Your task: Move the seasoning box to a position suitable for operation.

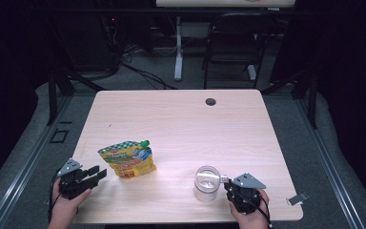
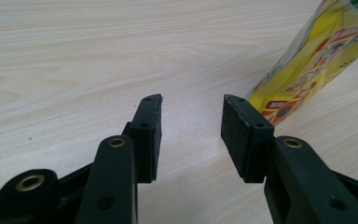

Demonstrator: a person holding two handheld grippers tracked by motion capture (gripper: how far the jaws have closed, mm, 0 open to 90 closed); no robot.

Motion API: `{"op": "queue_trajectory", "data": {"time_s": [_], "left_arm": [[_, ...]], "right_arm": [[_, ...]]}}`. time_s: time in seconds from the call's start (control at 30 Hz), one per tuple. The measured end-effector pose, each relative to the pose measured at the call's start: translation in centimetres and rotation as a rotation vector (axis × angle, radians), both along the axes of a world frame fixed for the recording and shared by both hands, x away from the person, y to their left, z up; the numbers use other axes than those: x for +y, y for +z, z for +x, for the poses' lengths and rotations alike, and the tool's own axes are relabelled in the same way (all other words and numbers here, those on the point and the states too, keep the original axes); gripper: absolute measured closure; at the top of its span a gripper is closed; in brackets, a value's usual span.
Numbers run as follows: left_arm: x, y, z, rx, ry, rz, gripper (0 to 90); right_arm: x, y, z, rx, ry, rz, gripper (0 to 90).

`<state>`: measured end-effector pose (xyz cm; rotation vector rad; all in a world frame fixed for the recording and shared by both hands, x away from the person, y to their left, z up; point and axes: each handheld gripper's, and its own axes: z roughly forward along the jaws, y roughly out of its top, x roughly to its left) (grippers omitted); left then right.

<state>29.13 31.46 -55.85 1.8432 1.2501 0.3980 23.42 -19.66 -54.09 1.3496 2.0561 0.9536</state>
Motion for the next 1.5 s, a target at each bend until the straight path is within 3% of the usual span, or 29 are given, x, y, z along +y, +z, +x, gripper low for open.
{"op": "queue_trajectory", "data": {"time_s": [0.3,0.5,0.7,0.87,0.93,1.0,1.07,1.17,1.5], "left_arm": [[0.0,0.1,0.2,0.008,0.001,0.005,58.3],[-0.2,0.1,0.0,0.003,0.005,0.002,58.3],[-0.3,0.0,-0.1,0.005,0.005,0.01,57.8],[-0.2,0.0,-0.1,0.015,0.005,0.013,57.8],[-0.2,0.0,0.0,0.01,0.004,0.009,57.7],[-0.2,0.0,0.0,0.01,0.001,0.01,57.6],[-0.4,-0.1,0.0,0.009,0.002,0.011,57.6],[-0.4,-0.1,0.0,0.011,-0.001,0.014,57.6],[-0.4,-0.1,0.0,0.012,-0.002,0.012,57.5]], "right_arm": [[-0.7,0.9,-1.4,-0.002,0.036,0.077,71.2],[-1.0,2.0,-2.7,-0.051,0.045,0.104,65.6],[-1.5,3.1,-2.4,-0.078,0.011,0.138,59.5],[-1.8,4.2,-1.2,-0.061,-0.01,0.141,55.1],[-1.8,4.5,-0.8,-0.033,-0.016,0.157,55.1],[-1.8,4.6,-0.6,-0.033,-0.018,0.164,55.1],[-1.6,5.0,-0.3,-0.003,-0.015,0.191,59.5],[-1.3,5.3,-0.1,-0.007,-0.026,0.164,64.9],[-0.6,5.2,0.2,0.007,-0.014,0.151,73.3]]}}
